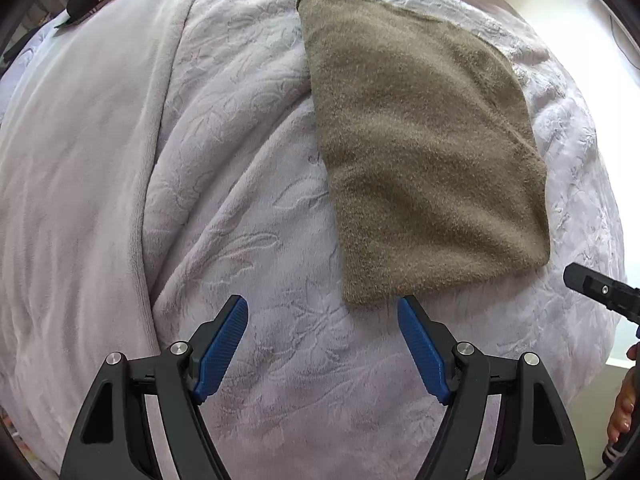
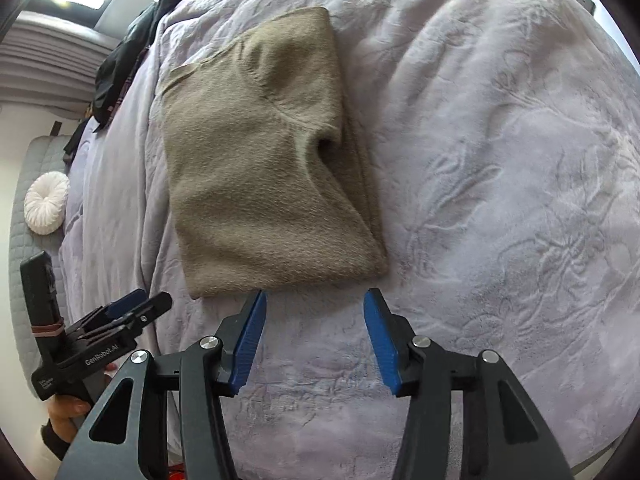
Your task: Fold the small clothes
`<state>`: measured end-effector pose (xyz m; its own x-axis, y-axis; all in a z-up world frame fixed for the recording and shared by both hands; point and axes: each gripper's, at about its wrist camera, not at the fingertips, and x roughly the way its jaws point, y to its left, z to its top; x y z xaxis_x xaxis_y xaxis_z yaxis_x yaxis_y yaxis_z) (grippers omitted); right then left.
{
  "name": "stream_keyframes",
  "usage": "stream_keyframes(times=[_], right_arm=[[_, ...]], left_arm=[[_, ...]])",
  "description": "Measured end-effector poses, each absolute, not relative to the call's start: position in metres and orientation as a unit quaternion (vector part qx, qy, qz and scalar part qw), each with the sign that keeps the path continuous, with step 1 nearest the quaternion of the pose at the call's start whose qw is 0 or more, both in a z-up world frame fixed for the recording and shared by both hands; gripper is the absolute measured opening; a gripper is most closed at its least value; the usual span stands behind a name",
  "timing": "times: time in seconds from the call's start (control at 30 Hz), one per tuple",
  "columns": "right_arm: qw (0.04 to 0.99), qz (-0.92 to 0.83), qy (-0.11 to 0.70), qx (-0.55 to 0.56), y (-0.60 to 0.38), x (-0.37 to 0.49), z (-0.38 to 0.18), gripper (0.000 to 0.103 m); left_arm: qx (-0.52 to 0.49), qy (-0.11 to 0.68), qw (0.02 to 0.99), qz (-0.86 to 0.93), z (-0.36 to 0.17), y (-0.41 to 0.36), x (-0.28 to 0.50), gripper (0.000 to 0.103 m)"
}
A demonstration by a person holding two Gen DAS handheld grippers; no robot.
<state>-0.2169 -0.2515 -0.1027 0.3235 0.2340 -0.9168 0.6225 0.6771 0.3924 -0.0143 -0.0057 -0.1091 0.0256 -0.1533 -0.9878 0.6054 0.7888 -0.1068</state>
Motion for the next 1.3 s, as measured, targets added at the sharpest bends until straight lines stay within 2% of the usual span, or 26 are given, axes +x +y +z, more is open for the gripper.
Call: stream_keyframes(times=[0.07,0.13,0.2,0.23,0.33,0.87,1.3], right_arm=[[0.72,-0.13,0.567,0.378,-0.253,-0.212,-0.102,0.056],[0.722,-0.125,0.567,0.375,-0.254,-0.208,-0.101,0.061],[0.724,-0.12,0.568,0.373,-0.255,-0.204,-0.1,0.065],[0.725,-0.118,0.568,0.372,-0.256,-0.203,-0.1,0.066],[0.723,-0.114,0.57,0.373,-0.259,-0.2,-0.103,0.069],[0.718,-0.11,0.566,0.39,-0.304,-0.183,-0.116,0.069],[0.724,-0.091,0.544,0.415,-0.342,-0.164,-0.129,0.069]], left_arm=[[0.177,0.64,0.697,-0.271,-0.109,-0.005,-0.014,0.078],[0.176,0.637,0.702,-0.265,-0.109,-0.005,-0.013,0.078],[0.166,0.642,0.703,-0.257,-0.111,-0.008,-0.011,0.099],[0.161,0.641,0.707,-0.253,-0.111,-0.008,-0.01,0.103],[0.162,0.637,0.71,-0.252,-0.111,-0.009,-0.007,0.103],[0.146,0.666,0.698,-0.218,-0.137,-0.022,0.025,0.103],[0.113,0.645,0.712,-0.254,-0.128,-0.068,0.073,0.103]])
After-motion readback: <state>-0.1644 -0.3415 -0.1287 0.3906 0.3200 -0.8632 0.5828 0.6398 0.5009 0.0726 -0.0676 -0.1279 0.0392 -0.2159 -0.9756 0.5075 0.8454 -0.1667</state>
